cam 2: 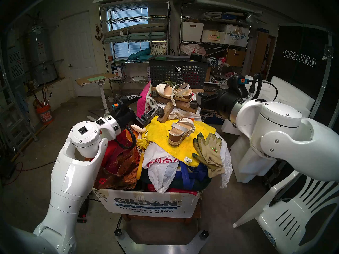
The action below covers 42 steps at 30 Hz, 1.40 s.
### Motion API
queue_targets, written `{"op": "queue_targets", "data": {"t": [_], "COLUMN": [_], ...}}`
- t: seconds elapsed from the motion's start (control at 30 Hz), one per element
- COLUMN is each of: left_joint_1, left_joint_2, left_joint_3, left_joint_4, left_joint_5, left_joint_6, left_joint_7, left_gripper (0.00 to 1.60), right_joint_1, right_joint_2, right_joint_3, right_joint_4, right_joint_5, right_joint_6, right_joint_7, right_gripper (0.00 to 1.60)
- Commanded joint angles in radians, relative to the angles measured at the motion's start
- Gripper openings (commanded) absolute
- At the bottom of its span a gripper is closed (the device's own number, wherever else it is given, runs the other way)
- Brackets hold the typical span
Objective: Unbuckle a shoe
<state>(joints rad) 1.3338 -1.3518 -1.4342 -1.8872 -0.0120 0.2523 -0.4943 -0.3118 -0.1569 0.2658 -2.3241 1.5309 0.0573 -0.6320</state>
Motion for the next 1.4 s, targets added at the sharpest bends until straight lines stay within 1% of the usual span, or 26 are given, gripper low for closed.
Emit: {"op": "queue_targets", "data": {"t": [0.0, 1.37], "left_joint_1": [-0.008, -0.008], "left_joint_2": [0.000, 0.000], "left_joint_3": [0.000, 0.000], "left_joint_4": [-0.016, -0.016], "left_joint_5": [0.000, 0.000], "left_joint_6": [-0.001, -0.001], "left_joint_7": [-0.001, -0.001], "left_gripper": [1.60, 1.60], "right_joint_1": [0.008, 0.007], "right_joint_2": [0.000, 0.000], "right_joint_3": [0.009, 0.011], "right_joint_4": [0.001, 0.001], "right_joint_5": [0.000, 0.000], "right_joint_6": [-0.001, -0.001], "right_joint_7": [0.000, 0.000], "right_gripper": [1.60, 1.60]}}
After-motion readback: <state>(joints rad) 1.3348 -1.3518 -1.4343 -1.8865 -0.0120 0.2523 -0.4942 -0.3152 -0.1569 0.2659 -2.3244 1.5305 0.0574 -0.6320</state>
